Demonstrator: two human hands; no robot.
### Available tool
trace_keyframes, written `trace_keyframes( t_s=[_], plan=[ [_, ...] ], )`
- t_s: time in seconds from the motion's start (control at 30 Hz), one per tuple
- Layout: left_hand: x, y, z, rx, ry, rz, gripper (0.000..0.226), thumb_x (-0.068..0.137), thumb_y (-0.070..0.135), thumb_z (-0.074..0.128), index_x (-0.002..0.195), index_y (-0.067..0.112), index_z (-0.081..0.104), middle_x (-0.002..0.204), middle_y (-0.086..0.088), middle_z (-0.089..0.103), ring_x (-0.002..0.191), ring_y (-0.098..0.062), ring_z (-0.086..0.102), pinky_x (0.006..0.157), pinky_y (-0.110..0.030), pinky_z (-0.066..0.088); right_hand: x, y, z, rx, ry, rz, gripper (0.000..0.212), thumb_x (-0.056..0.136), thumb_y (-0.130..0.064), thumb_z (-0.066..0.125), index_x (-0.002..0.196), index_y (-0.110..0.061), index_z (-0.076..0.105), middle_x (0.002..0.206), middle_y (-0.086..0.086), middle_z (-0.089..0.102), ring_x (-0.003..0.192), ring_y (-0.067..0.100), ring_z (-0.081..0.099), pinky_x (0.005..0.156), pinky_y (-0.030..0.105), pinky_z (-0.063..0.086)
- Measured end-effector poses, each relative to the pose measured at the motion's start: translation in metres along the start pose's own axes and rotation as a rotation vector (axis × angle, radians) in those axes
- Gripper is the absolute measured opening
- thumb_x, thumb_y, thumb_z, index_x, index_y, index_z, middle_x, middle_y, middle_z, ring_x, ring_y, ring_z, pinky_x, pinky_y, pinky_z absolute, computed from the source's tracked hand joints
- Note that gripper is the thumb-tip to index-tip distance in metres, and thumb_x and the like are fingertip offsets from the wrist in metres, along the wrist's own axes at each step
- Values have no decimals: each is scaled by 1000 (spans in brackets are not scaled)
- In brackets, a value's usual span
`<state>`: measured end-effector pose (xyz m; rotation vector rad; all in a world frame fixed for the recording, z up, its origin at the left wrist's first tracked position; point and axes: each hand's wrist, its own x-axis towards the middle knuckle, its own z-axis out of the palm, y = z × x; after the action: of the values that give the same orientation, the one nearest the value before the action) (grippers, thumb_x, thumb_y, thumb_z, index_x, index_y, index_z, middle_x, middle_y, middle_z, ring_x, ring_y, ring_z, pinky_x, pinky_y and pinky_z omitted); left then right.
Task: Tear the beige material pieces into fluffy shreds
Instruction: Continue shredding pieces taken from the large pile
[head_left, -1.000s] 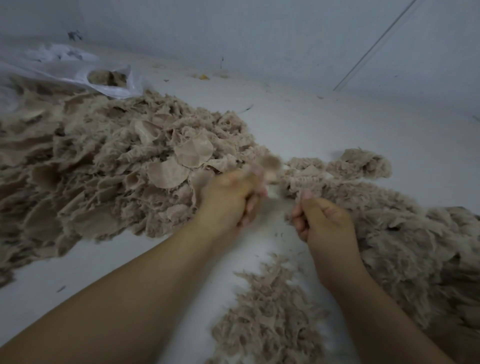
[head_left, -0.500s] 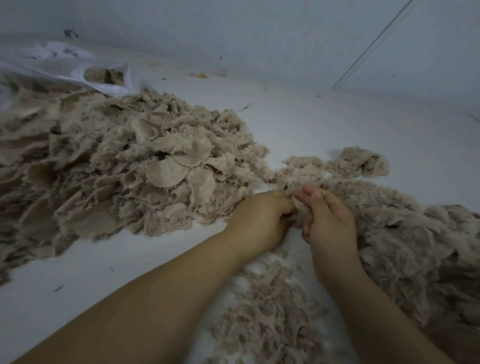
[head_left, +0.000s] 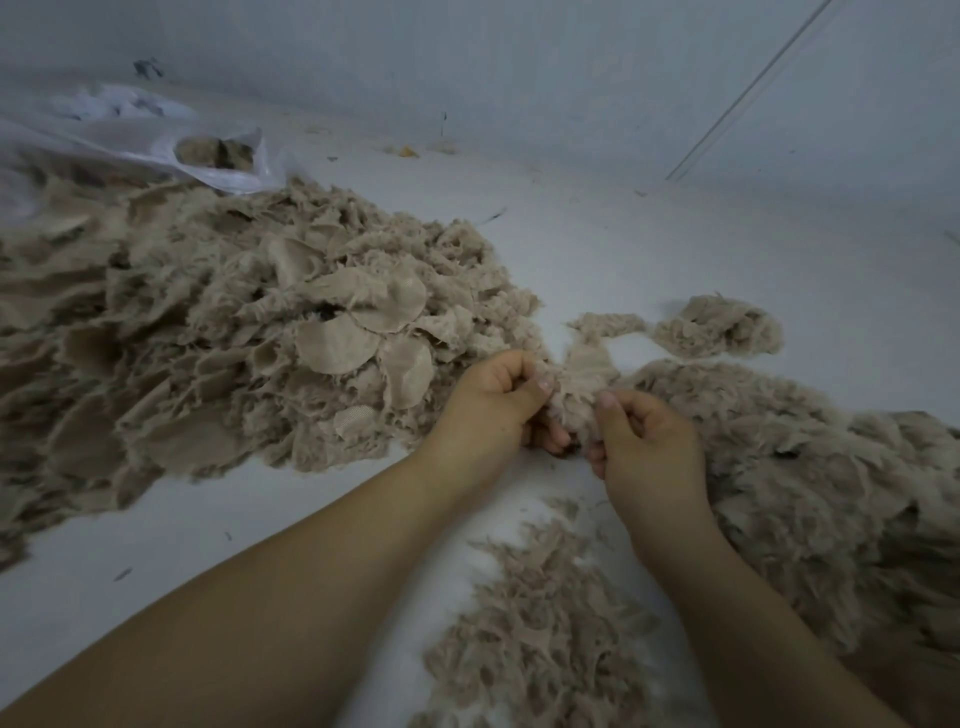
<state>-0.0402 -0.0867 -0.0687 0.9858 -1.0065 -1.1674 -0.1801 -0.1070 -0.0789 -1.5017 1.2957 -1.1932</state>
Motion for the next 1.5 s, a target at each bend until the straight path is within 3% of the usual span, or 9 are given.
trace_keyframes(
  t_s=[0.2, 0.4, 0.67, 1.03, 1.17, 1.27, 1.37, 1.43, 1.5],
  plan=[
    [-1, -1, 1, -51, 33, 2, 27, 99, -1, 44, 75, 8, 50, 56, -4, 57, 51, -21, 57, 54, -31, 50, -2, -1, 1, -13, 58, -25, 27, 102, -31, 53, 78, -23, 61, 60, -4, 54, 51, 11, 45, 52, 36, 41],
    [-1, 0, -1, 89, -92, -25, 11, 90, 9, 65, 94, 1, 58, 69, -14, 62, 56, -28, 58, 50, -33, 50, -3, -5, 1, 94, -52, -10, 13, 98, -17, 62, 88, -21, 69, 76, 0, 73, 69, 15, 69, 64, 29, 59],
    [-1, -1, -3, 63, -2, -25, 19, 92, 1, 62, 74, 7, 62, 48, -7, 58, 34, -13, 49, 35, -20, 38, -3, -2, -1, 205, 72, 38, 15, 96, -21, 65, 83, -22, 72, 54, -6, 63, 47, 4, 57, 48, 17, 48],
    [5, 6, -19, -275, 171, -74, 24, 97, 2, 47, 74, 11, 48, 62, -8, 42, 37, -13, 33, 40, -20, 20, 10, 13, -7, 214, 247, 60, 35, 106, -26, 49, 71, -22, 55, 47, -13, 39, 45, 11, 32, 46, 28, 32],
    [0, 9, -18, -224, 44, -70, 14, 88, 4, 55, 75, 10, 54, 63, -10, 49, 37, -17, 40, 38, -20, 27, 12, 11, -3, 221, 210, 107, 14, 101, -14, 57, 113, -19, 62, 90, -8, 66, 74, 8, 66, 60, 24, 57],
    [-3, 6, -11, -197, -68, -53, 22, 91, -8, 50, 79, 10, 57, 56, -9, 58, 38, -20, 51, 37, -24, 41, 8, 8, -1, 237, 188, 108, 51, 93, -5, 66, 136, -30, 52, 109, -16, 62, 91, 8, 67, 62, 26, 59],
    [-4, 6, -10, -182, -86, -31, 19, 90, -13, 48, 86, 6, 50, 58, -13, 62, 45, -23, 60, 40, -27, 48, 1, 2, -2, 267, 160, -15, 33, 93, -13, 58, 113, -38, 64, 109, -11, 67, 87, 12, 65, 52, 17, 50],
    [-4, 6, -9, -163, -72, -41, 22, 91, -15, 46, 87, 7, 50, 57, -15, 61, 47, -24, 62, 42, -28, 50, -3, -3, -3, 304, 68, -62, 11, 94, -29, 63, 87, -34, 69, 80, -11, 68, 72, 9, 65, 52, 20, 51],
    [-4, 6, -9, -136, -69, -53, 25, 90, -18, 46, 87, 7, 50, 59, -19, 59, 47, -27, 62, 43, -30, 51, -7, -7, -2, 297, -50, -91, 19, 88, -41, 69, 81, -24, 68, 64, -12, 65, 61, 4, 62, 55, 21, 54]
  ],
)
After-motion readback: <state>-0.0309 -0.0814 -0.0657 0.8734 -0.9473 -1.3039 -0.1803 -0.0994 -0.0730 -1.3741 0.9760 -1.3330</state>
